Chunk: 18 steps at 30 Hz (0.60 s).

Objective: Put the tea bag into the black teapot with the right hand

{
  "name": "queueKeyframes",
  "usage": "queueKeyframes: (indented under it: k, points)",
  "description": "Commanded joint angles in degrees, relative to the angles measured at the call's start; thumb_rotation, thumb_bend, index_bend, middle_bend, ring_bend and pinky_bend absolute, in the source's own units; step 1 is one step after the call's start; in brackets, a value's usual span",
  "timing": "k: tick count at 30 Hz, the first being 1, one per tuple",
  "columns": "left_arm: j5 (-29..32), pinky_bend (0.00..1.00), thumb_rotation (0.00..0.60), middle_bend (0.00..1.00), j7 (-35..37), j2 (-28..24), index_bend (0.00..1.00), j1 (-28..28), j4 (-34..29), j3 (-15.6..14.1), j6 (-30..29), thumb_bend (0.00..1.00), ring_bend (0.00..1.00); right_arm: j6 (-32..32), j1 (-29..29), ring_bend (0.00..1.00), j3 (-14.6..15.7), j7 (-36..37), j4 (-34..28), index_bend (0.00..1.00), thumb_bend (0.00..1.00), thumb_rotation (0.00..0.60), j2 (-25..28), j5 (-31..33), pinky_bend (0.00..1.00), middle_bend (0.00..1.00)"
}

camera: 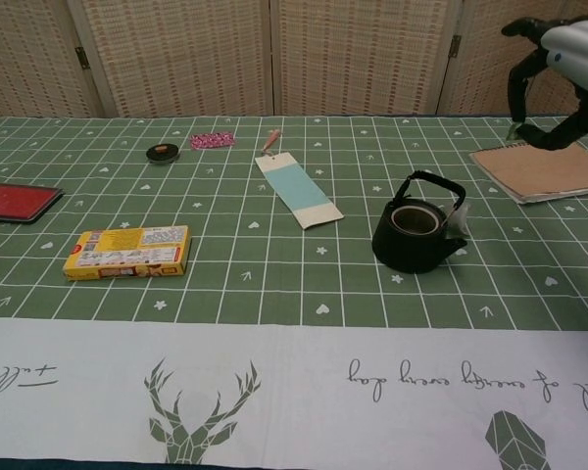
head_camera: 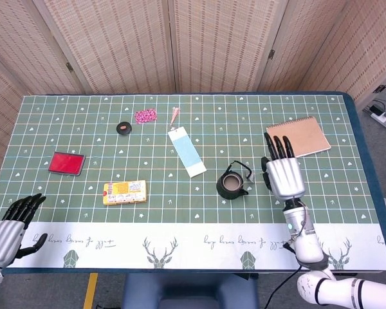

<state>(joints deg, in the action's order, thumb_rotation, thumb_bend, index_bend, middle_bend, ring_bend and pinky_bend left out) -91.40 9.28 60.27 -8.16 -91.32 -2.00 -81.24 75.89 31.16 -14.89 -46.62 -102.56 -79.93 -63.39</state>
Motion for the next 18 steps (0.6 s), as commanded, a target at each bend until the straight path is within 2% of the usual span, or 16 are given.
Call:
queueKeyframes:
  k: [1,10,18]
  points:
    - [0.1,0.07,0.6,0.0,0.4,-0.1,0.0,0.0,0.0,0.1,-0.1,0.36,0.0,3.1,0.7,0.0,-1.6,-4.2,-4.9,0.65,0.44,0.6,2.2,0.1,0.0,0.0]
    - [0.2,0.07,0.6,0.0,1.1,-0.2,0.0,-0.2,0.2,0.1,0.2,0.36,0.0,5.0,2.5,0.0,-3.0,-8.5,-10.8,0.65,0.44,0.6,3.2,1.1,0.0,0.0]
    - [0.0,0.07,0.6,0.0,2.5,-0.7,0.0,-0.1,0.4,0.1,0.0,0.36,0.0,4.5,5.4,0.0,-3.6,-10.8,-9.7,0.65,0.44,0.6,1.0,4.0,0.0,0.0]
